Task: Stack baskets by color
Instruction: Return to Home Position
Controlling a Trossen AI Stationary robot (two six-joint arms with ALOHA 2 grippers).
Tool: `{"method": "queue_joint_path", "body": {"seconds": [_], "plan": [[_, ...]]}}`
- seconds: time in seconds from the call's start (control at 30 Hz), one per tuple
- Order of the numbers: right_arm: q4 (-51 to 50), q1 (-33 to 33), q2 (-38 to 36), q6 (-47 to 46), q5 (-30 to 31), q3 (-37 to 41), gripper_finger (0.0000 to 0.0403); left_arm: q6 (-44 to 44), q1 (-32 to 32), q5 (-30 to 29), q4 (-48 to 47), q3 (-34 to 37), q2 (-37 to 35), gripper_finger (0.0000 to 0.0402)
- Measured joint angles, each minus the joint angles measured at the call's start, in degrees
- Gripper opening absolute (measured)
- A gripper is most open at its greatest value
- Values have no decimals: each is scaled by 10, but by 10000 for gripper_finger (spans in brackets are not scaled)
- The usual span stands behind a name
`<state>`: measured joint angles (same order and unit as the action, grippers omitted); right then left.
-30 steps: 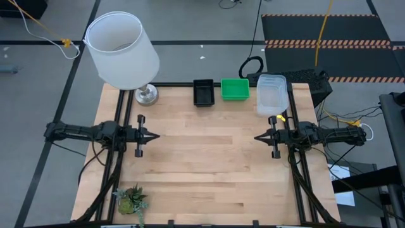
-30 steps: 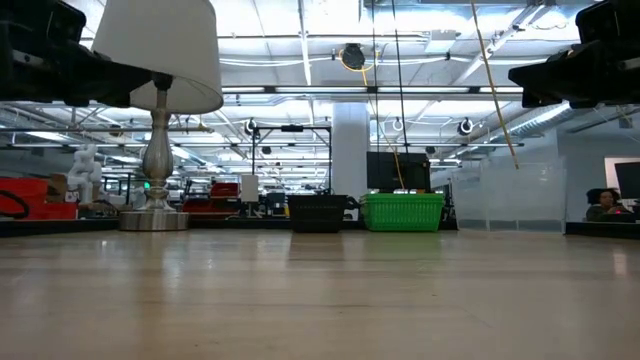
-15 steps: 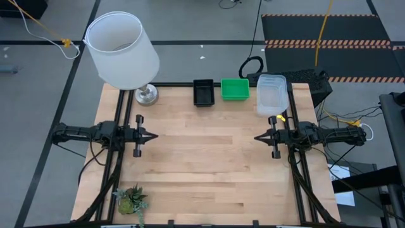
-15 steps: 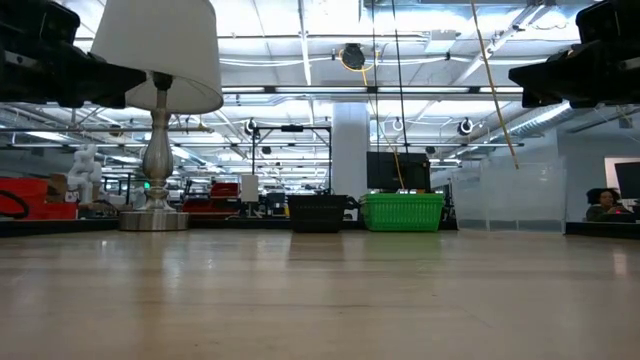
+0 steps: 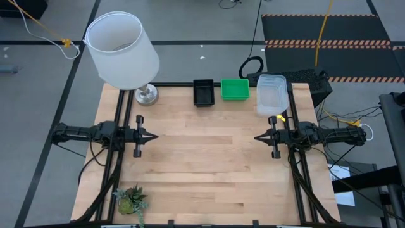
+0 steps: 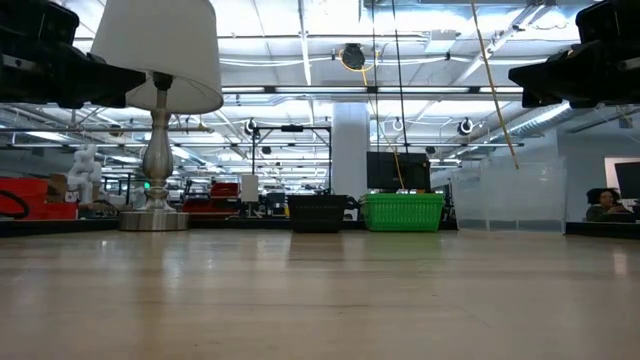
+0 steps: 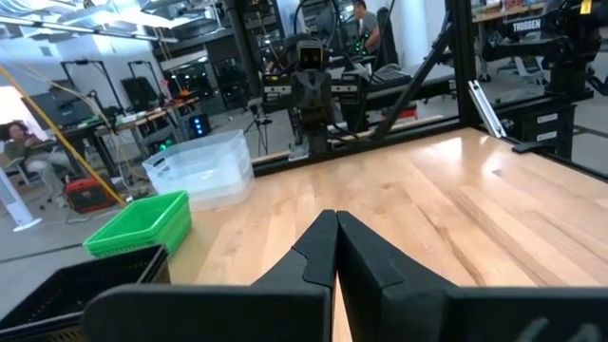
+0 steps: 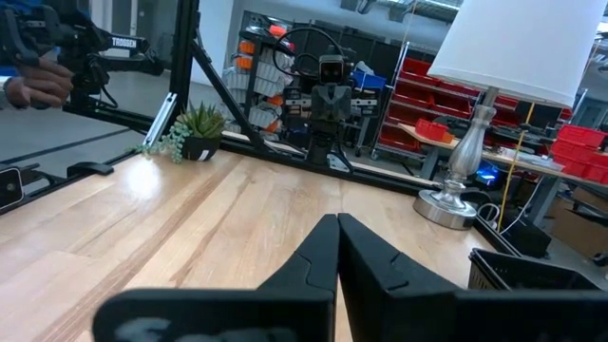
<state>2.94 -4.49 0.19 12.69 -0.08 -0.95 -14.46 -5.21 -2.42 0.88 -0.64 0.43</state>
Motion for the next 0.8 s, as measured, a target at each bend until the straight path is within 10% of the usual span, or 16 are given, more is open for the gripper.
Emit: {"method": "queue_joint_path", "body": {"seconds": [0.8], "plan": [[0, 0, 0, 0, 0, 0, 0, -1, 0, -1, 22, 1, 0, 10]]}}
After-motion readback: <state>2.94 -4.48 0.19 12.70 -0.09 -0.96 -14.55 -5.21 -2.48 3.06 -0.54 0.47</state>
